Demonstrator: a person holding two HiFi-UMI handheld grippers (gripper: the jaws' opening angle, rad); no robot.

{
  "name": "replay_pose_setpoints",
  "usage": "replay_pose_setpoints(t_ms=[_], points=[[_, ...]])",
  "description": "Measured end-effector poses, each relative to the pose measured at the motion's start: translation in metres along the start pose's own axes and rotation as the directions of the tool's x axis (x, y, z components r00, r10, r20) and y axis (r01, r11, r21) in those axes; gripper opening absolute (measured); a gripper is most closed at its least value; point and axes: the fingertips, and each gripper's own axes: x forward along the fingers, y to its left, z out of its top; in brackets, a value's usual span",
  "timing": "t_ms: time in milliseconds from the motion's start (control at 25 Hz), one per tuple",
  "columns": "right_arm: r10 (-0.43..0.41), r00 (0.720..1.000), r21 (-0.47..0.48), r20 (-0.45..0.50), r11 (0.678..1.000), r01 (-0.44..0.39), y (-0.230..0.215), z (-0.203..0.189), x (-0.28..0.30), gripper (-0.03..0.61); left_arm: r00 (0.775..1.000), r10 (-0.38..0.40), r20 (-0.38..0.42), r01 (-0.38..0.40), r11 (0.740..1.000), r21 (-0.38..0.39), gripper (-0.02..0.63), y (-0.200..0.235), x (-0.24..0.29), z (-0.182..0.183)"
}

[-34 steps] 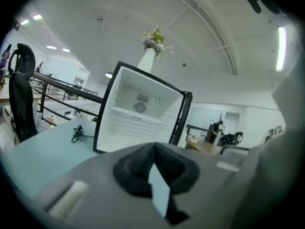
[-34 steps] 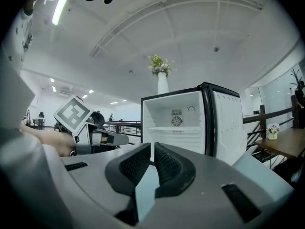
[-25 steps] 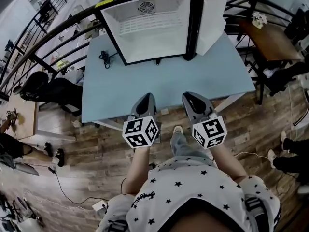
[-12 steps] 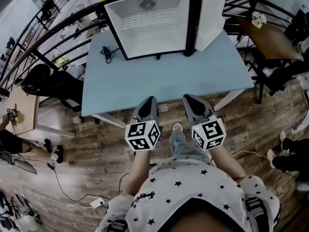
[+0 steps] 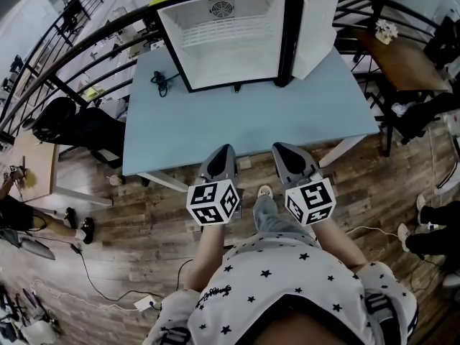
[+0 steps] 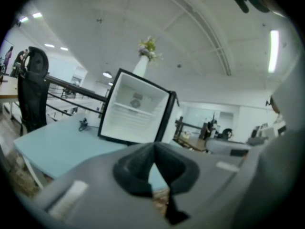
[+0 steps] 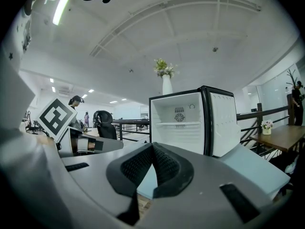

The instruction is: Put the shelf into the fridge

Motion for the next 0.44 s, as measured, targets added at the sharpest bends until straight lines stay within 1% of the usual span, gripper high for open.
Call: replay_pose_setpoints(t_ms=[160, 440], points=[[-0.001, 1.000, 0.000, -0.004, 1.000, 0.001, 0.0000, -0.0013, 0.0009, 0.018, 1.000, -0.001, -0.006, 0.001, 1.000, -0.016, 0.005, 0.0030, 0.0014, -0.0027], [-0.001, 1.000, -0.006, -0.013, 1.000, 0.001, -0.0061, -0.0026, 0.0058, 0.018, 1.000, -0.001, -0.014, 0.001, 1.000, -0.019, 0.005, 0.0048, 0.0086, -0.0041]])
